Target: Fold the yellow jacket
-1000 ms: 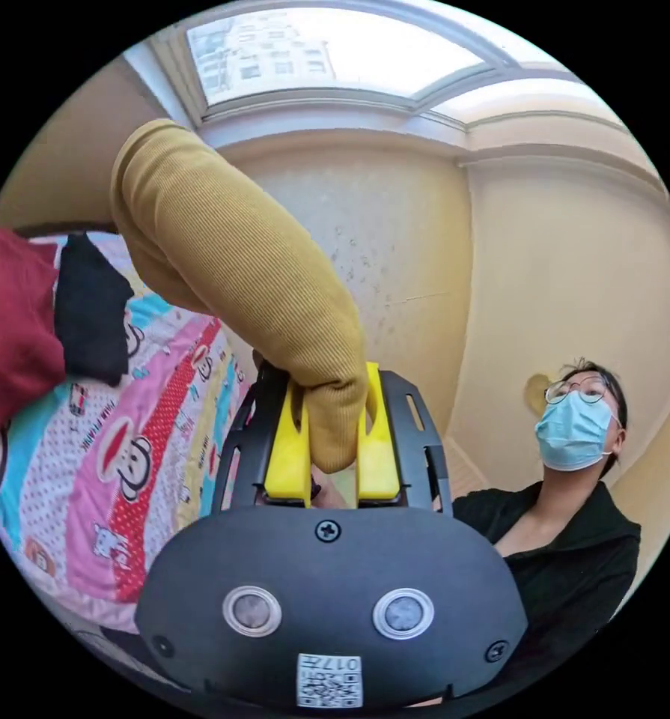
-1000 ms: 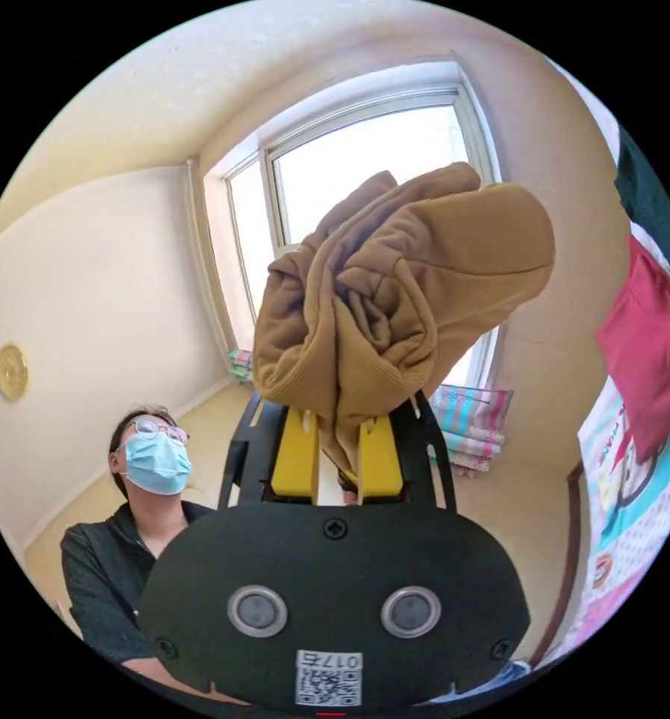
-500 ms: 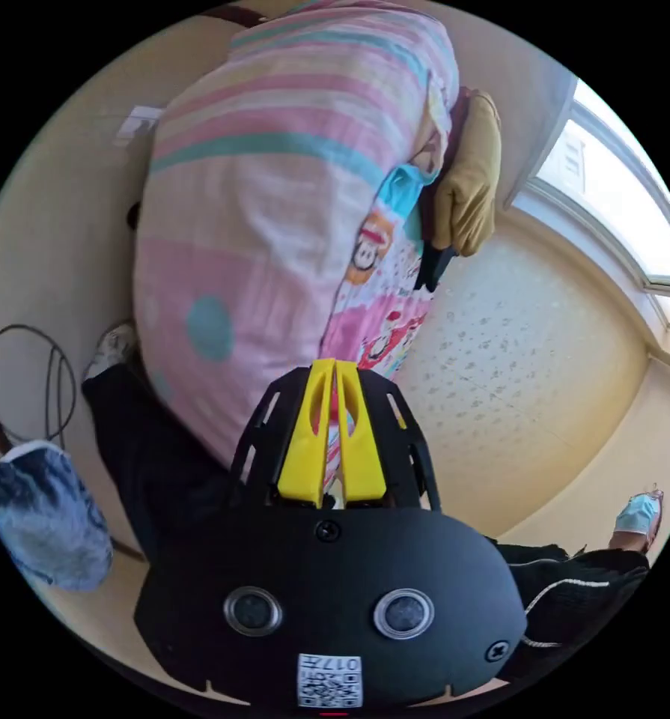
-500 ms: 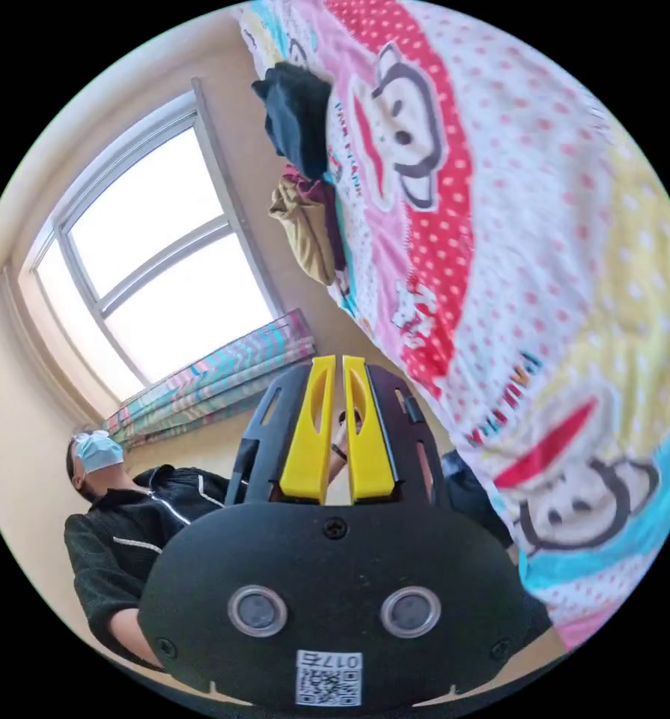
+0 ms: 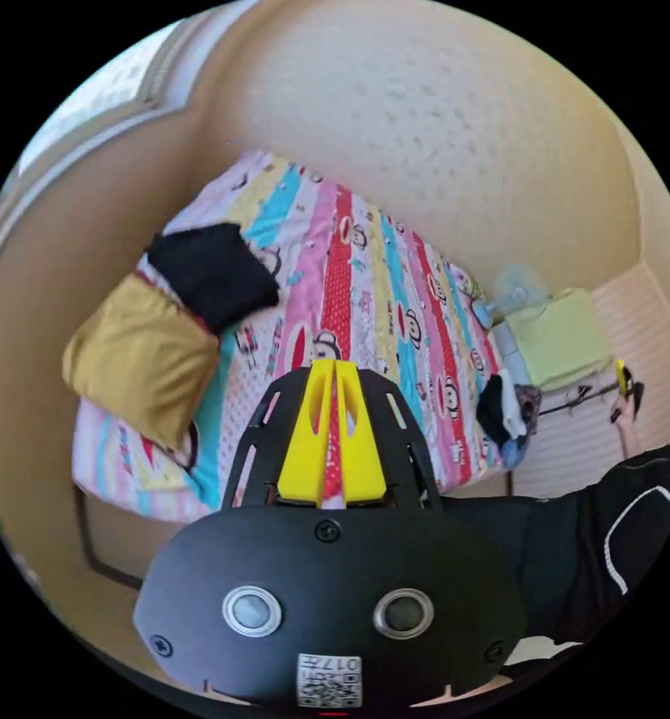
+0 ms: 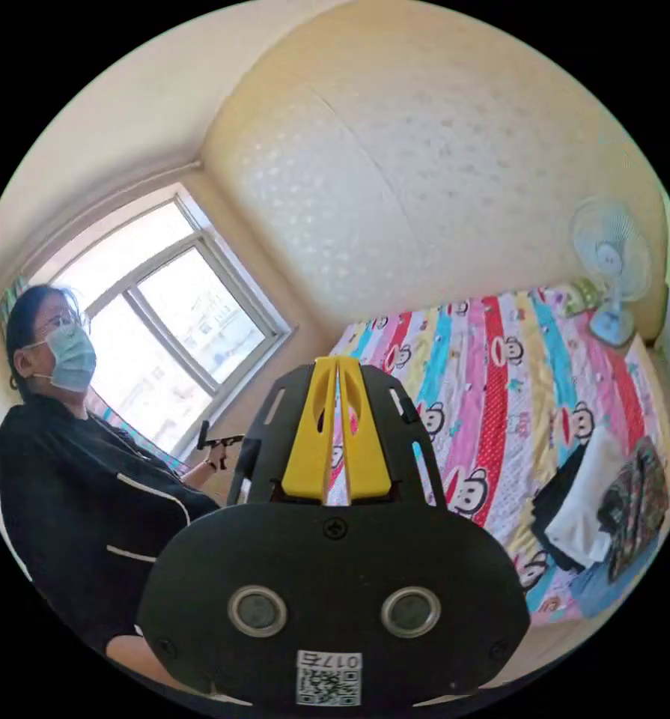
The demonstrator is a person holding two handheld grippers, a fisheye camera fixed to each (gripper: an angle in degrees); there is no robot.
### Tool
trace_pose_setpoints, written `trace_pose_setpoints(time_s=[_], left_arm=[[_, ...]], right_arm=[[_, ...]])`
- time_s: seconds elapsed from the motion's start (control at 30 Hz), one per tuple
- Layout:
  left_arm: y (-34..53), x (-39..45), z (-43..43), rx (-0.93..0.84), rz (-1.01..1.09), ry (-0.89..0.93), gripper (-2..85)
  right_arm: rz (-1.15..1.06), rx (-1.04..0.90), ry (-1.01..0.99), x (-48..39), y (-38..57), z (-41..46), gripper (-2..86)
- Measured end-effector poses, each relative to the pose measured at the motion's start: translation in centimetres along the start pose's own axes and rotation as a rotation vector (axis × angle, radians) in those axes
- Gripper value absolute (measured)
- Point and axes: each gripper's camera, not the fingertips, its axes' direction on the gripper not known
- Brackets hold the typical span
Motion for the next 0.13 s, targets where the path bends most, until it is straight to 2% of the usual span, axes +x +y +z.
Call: trace_pose_setpoints(time_s=[0.03, 0.1, 0.13], left_arm=[[-2.1, 2.5, -0.8, 0.02, 0.068, -0.046, -1.0], [-8.3, 13.9, -3.1, 0.131, 0.307, -0.181, -1.0], [-9.2, 16.9, -3.3, 0.16, 0.359, -0.193, -1.0]], right_arm=[[-0.086, 0.07, 0.102, -3.5, -0.9, -4.4, 0.3], [-0.213, 0.173, 0.269, -8.8, -0.6, -10.1, 0.4], [-0.287, 0.234, 0.393, -11.9, 0.6, -13.2, 0.4]])
